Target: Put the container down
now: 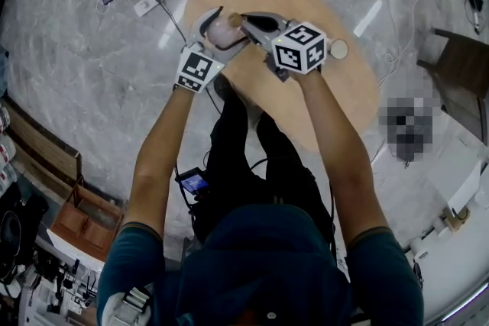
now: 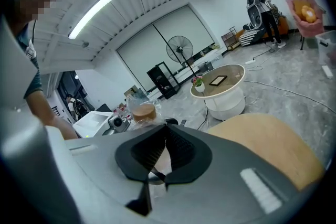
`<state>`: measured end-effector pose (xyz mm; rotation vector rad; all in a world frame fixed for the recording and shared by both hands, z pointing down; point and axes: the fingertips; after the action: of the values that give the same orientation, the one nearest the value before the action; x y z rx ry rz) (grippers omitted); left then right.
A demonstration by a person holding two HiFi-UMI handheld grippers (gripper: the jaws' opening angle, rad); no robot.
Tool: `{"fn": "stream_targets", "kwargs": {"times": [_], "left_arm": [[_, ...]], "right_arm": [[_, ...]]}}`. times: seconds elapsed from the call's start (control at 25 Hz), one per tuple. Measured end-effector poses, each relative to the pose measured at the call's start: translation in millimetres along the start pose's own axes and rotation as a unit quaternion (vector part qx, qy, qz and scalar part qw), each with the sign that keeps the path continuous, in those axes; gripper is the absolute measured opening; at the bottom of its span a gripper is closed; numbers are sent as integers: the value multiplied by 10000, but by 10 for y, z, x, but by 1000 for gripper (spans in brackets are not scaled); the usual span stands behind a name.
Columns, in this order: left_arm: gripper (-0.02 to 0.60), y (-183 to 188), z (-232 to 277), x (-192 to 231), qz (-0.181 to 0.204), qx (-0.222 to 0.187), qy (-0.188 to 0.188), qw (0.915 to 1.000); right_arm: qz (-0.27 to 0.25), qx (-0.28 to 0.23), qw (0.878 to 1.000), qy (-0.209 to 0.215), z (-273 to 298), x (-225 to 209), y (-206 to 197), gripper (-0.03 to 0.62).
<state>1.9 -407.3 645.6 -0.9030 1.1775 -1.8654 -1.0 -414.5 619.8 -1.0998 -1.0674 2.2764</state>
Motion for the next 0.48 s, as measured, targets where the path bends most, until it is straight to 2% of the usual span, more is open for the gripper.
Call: {"fn": "stream_targets", "kwargs": {"times": [0.48], "left_arm": [[416, -844, 330, 168, 107, 290, -10, 9995]], "right_arm": [[-222, 241, 9993, -206, 362, -419, -661, 12]]}}
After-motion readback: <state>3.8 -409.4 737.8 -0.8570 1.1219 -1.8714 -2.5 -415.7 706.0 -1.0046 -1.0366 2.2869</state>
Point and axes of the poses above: the fingertips, and each gripper's own axes: z forward along the fingers, x to its left, y out of its top, and after that the axes turned 6 degrees about -z, right-handed
